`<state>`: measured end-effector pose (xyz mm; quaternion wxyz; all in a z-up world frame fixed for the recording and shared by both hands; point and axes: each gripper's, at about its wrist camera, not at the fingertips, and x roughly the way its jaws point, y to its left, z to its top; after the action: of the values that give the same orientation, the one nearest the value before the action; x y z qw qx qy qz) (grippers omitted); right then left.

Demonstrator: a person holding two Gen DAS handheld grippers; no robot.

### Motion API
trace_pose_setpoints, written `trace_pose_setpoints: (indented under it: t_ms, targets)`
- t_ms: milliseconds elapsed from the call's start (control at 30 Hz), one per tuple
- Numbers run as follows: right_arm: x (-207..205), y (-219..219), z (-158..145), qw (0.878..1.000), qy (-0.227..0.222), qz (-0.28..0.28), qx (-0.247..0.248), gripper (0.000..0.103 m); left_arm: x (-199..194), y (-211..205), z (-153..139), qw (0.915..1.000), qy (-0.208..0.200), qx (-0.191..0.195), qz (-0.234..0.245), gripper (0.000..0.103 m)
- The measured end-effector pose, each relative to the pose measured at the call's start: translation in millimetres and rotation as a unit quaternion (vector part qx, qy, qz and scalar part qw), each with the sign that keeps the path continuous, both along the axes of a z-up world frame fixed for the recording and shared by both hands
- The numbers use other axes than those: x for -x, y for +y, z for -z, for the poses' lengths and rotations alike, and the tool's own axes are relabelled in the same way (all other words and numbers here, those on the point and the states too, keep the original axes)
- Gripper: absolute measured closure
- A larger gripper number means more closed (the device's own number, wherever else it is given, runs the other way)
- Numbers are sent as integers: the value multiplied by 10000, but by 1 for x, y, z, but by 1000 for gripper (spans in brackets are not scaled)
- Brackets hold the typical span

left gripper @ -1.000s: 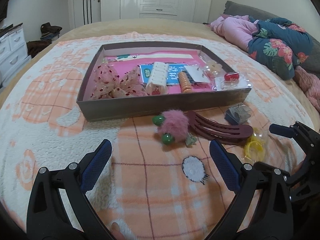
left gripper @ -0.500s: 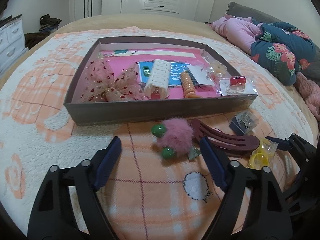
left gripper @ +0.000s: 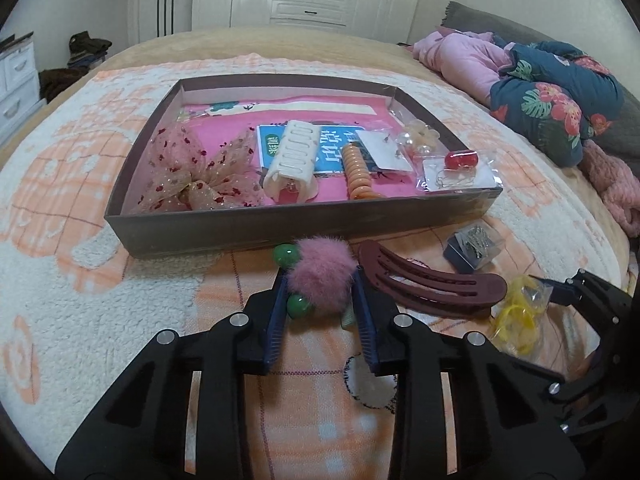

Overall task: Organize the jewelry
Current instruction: 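Carry the pom-pom clip into the box while the right tool carries the bagged yellow bangles there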

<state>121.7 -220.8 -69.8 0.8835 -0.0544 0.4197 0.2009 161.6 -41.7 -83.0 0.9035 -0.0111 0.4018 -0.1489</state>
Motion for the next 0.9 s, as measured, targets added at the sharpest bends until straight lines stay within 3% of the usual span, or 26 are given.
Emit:
trace_pose_setpoints:
  t_ms: [533, 900]
  targets:
    - [10, 14, -26, 9984, -443, -296, -170, 21, 20, 25, -17, 9995, -151, 154, -230, 80]
    - [-6, 29, -40, 9973, -619, -361, -138, 20, 18, 47, -34, 9977, -354, 313, -479, 80]
